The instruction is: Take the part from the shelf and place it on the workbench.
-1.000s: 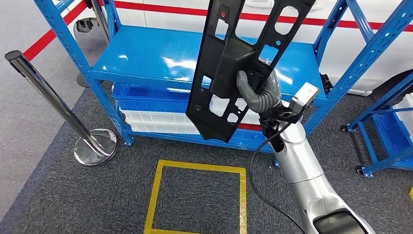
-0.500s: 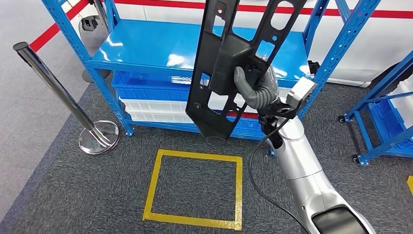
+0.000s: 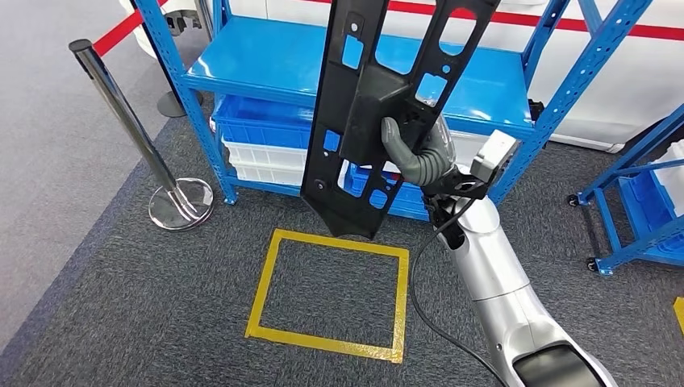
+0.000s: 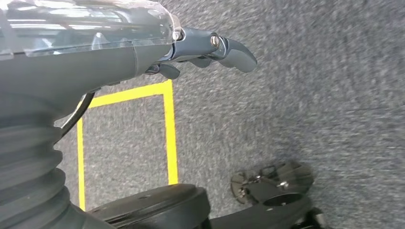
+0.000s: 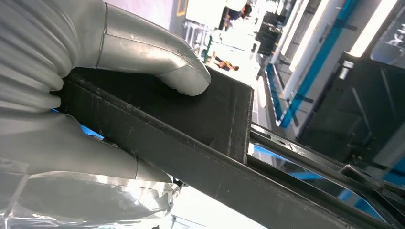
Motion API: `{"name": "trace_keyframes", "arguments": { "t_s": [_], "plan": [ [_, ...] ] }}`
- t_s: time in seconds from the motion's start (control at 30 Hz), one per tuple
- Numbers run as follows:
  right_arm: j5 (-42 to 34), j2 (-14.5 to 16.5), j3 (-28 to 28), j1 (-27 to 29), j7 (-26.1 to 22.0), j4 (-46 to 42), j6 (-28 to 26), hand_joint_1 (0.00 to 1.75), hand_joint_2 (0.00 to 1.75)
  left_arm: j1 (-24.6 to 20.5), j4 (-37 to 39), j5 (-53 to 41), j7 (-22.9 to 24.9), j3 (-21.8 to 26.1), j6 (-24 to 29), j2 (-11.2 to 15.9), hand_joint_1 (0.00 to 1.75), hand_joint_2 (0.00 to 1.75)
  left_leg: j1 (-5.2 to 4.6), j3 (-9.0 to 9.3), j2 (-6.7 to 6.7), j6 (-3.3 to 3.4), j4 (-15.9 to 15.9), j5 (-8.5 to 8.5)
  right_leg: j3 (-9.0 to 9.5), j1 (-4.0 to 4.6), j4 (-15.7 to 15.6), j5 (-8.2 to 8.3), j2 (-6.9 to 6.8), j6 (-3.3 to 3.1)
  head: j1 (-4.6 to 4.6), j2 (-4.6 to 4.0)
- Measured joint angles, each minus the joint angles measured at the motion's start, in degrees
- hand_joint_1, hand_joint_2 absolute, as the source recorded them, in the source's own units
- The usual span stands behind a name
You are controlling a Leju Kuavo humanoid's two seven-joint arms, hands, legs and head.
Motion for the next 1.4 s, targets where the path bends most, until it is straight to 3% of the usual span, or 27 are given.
{"name": "trace_keyframes", "arguments": {
  "t_s": [0.07, 0.13, 0.17, 0.23, 0.3, 0.37, 0.43, 0.47, 0.5, 0.57, 0.63, 0.67, 0.73, 0.77, 0.83, 0.87, 0.93, 0.97, 1.0, 1.07, 1.13, 1.2, 1.27, 1.33, 1.4],
  "plan": [
    [0.2, 0.0, 0.0, 0.1, 0.2, -0.1, 0.1, 1.75, 1.75, 0.0, 0.0, -0.1, 0.0, -0.1, 0.0, 0.0, 0.00, 1.75, 0.09, -0.80, -0.99, -0.29, 0.5, 0.33, 5.16, -0.18, -7.2, 2.34, 1.32, -0.25, 0.00, 0.00],
    [0.4, -0.1, 0.0, 0.1, 0.3, -0.3, 0.2, 1.75, 1.75, -0.1, 0.0, -0.3, 0.0, -0.2, -0.1, -0.1, 0.00, 1.75, 0.09, -1.59, -1.81, -0.77, 1.0, 0.61, 8.57, -0.24, -13.0, 3.33, 3.21, -0.71, -0.01, 0.00],
    [0.5, -0.1, 0.0, 0.2, 0.3, -0.4, 0.2, 1.75, 1.75, -0.1, 0.0, -0.4, 0.0, -0.2, -0.1, -0.1, 0.00, 1.75, 0.14, -1.96, -2.20, -1.08, 1.2, 0.79, 8.94, -0.18, -13.9, 3.18, 3.70, -0.94, -0.01, 0.00],
    [0.7, -0.1, 0.1, 0.3, 0.3, -0.5, 0.2, 1.75, 1.75, 0.0, 0.0, -0.4, 0.1, -0.2, -0.1, 0.0, 0.00, 1.75, 0.23, -2.44, -2.95, -1.82, 1.1, 1.18, 8.84, -0.11, -14.1, 3.48, 2.82, -1.40, -0.01, 0.00],
    [0.8, 0.0, 0.1, 0.3, 0.3, -0.5, 0.4, 1.75, 1.75, 0.2, 0.0, -0.3, 0.2, -0.2, 0.0, 0.0, 0.00, 1.75, 0.18, -3.19, -1.77, -2.48, 2.3, 0.26, 8.96, -0.30, -14.6, 3.90, 1.60, -2.13, -0.01, 0.00],
    [0.9, 0.0, 0.1, 0.2, 0.3, -0.6, 0.7, 1.75, 1.75, 0.2, 0.0, -0.1, 0.1, -0.2, 0.0, 0.0, 0.00, 1.75, 0.27, -5.65, 0.39, -3.05, 7.8, -2.90, 9.04, -0.30, -15.0, 4.12, 0.24, -2.65, -0.02, 0.00],
    [1.1, 0.0, 0.1, 0.3, 0.3, -0.5, 1.1, 1.75, 1.75, 0.1, 0.0, 0.0, 0.0, -0.2, 0.1, 0.0, 0.00, 1.75, 0.56, -8.82, 1.14, -3.51, 15.2, -5.90, 8.98, -0.14, -14.9, 4.12, -1.22, -2.79, -0.02, 0.00],
    [1.1, 0.0, 0.1, 0.3, 0.4, -0.5, 1.1, 1.75, 1.75, 0.0, 0.0, 0.0, 0.0, -0.2, 0.1, 0.0, 0.00, 1.75, 0.67, -9.53, 1.28, -3.67, 17.0, -6.23, 8.96, -0.10, -14.8, 4.10, -1.97, -2.80, -0.02, 0.00],
    [1.2, 0.0, 0.2, 0.3, 0.4, -0.5, 1.2, 1.75, 1.75, 0.0, 0.0, 0.0, 0.0, -0.2, 0.1, 0.0, 0.00, 1.75, 0.76, -9.06, 1.47, -3.77, 16.5, -5.45, 8.95, -0.09, -14.8, 4.07, -2.66, -2.76, -0.02, 0.00],
    [1.2, 0.0, 0.2, 0.3, 0.4, -0.6, 1.2, 1.75, 1.75, 0.1, 0.0, -0.1, 0.1, -0.2, 0.1, 0.0, 0.00, 1.75, 0.86, -5.35, 2.81, -3.74, 9.7, -2.07, 9.00, -0.09, -14.6, 3.92, -3.85, -2.53, -0.02, 0.00],
    [1.2, 0.0, 0.2, 0.2, 0.4, -0.8, 1.2, 1.75, 1.75, 0.2, 0.0, -0.4, 0.2, -0.2, 0.1, 0.1, 0.00, 1.75, 0.43, -2.11, 4.94, -3.14, 3.2, -0.04, 8.85, 0.22, -14.2, 3.78, -4.78, -2.08, -0.02, 0.00],
    [1.2, 0.0, 0.2, 0.2, 0.4, -0.9, 1.2, 1.75, 1.75, 0.2, 0.0, -0.5, 0.2, -0.3, 0.1, 0.1, 0.00, 1.75, 0.23, -1.67, 5.46, -2.71, 1.9, 0.14, 8.74, 0.43, -14.2, 3.78, -5.25, -1.83, -0.02, 0.00],
    [1.2, -0.1, 0.2, 0.3, 0.4, -0.9, 1.2, 1.75, 1.75, 0.3, 0.0, -0.7, 0.2, -0.3, 0.1, 0.1, 0.00, 1.75, 0.03, -2.02, 4.60, -1.75, 1.7, 0.36, 8.62, 0.60, -14.2, 3.93, -6.26, -1.30, -0.02, 0.00],
    [1.2, -0.1, 0.2, 0.3, 0.5, -1.0, 1.2, 1.75, 1.75, 0.4, 0.0, -0.7, 0.2, -0.3, 0.1, 0.1, 0.00, 1.75, 0.06, -2.15, 4.03, -1.37, 1.5, 0.59, 8.56, 0.47, -14.1, 3.69, -5.98, -0.98, -0.01, 0.00],
    [1.2, -0.3, 0.2, 0.4, 0.5, -1.2, 1.2, 1.75, 1.75, 0.5, 0.0, -0.8, 0.3, -0.4, 0.1, 0.1, 0.00, 1.75, 0.20, -2.27, 2.99, -0.59, 1.1, 1.08, 7.40, 0.09, -11.4, 1.50, -3.40, -0.50, -0.02, 0.00],
    [1.2, -0.5, 0.2, 0.4, 0.5, -1.4, 1.2, 1.75, 1.75, 0.5, 0.0, -0.8, 0.3, -0.5, 0.0, 0.1, 0.00, 1.75, 0.26, -2.34, 2.48, -0.32, 1.0, 1.26, 6.05, -0.01, -8.2, -0.42, -1.65, -0.38, -0.01, 0.00],
    [1.2, -0.7, 0.2, 0.9, 0.5, -1.5, 1.2, 1.75, 1.75, 0.3, 0.0, -0.8, 0.4, -0.7, 0.0, 0.1, 0.00, 1.75, 0.18, -2.53, 1.20, -0.02, 1.1, 1.46, 2.58, 0.03, -0.5, -3.84, -0.07, -0.37, -0.01, 0.00],
    [1.2, -0.8, 0.2, 1.2, 0.5, -1.5, 1.2, 1.75, 1.75, 0.3, 0.0, -0.7, 0.5, -0.8, 0.0, 0.1, 0.00, 1.75, 0.12, -2.58, 0.44, 0.04, 1.1, 1.51, 1.45, 0.06, 2.0, -4.34, 0.12, -0.41, -0.01, 0.00],
    [1.2, -0.9, 0.2, 1.4, 0.5, -1.5, 1.2, 1.75, 1.75, 0.3, 0.0, -0.7, 0.5, -0.8, 0.0, 0.1, 0.00, 1.75, 0.08, -2.62, -0.32, 0.06, 1.2, 1.54, 1.31, 0.07, 2.2, -3.70, 0.21, -0.50, -0.01, 0.00],
    [1.2, -1.0, 0.2, 1.6, 0.5, -1.6, 1.2, 1.75, 1.75, 0.3, 0.0, -0.7, 0.6, -0.9, 0.0, 0.1, 0.00, 1.75, 0.06, -2.63, -1.84, -0.03, 1.4, 1.56, 4.13, 0.03, -3.7, 0.23, 0.98, -0.84, 0.00, 0.00],
    [1.2, -1.2, 0.2, 1.6, 0.5, -1.8, 1.1, 1.75, 1.75, 0.2, 0.0, -0.6, 0.6, -1.0, 0.0, 0.0, 0.00, 1.75, 0.05, -3.01, -3.15, -0.42, 1.7, 1.64, 7.43, -0.17, -10.9, 3.07, 3.71, -1.16, -0.01, 0.00],
    [1.2, -1.2, 0.2, 1.6, 0.6, -1.9, 1.2, 1.75, 1.75, 0.2, 0.0, -0.6, 0.7, -1.0, 0.0, -0.1, 0.00, 1.75, 0.28, -3.74, -4.33, -1.15, 1.9, 1.98, 8.25, -0.14, -13.4, 3.37, 5.20, -1.25, -0.02, 0.00],
    [1.2, -1.3, 0.2, 1.6, 0.6, -2.0, 1.2, 1.75, 1.75, 0.2, 0.0, -0.6, 0.9, -1.0, 0.1, -0.1, 0.00, 1.75, 0.47, -4.22, -5.29, -1.88, 1.8, 2.27, 8.29, -0.17, -13.8, 3.65, 3.80, -1.59, -0.01, 0.00],
    [1.2, -1.3, 0.2, 1.6, 0.5, -2.0, 1.2, 1.75, 1.75, 0.2, 0.0, -0.6, 0.9, -1.0, 0.1, -0.1, 0.00, 1.75, 0.22, -5.12, -3.34, -2.45, 3.6, 0.93, 8.65, -0.40, -14.5, 3.96, 2.21, -2.27, -0.05, 0.00],
    [1.2, -1.4, 0.2, 1.7, 0.5, -2.1, 1.2, 1.75, 1.75, 0.2, 0.0, -0.6, 0.8, -1.0, 0.1, -0.1, 0.00, 1.75, 0.20, -7.87, 0.04, -2.94, 10.1, -2.54, 8.84, -0.26, -14.7, 4.06, 0.67, -2.70, -0.11, 0.00]
  ]
}}
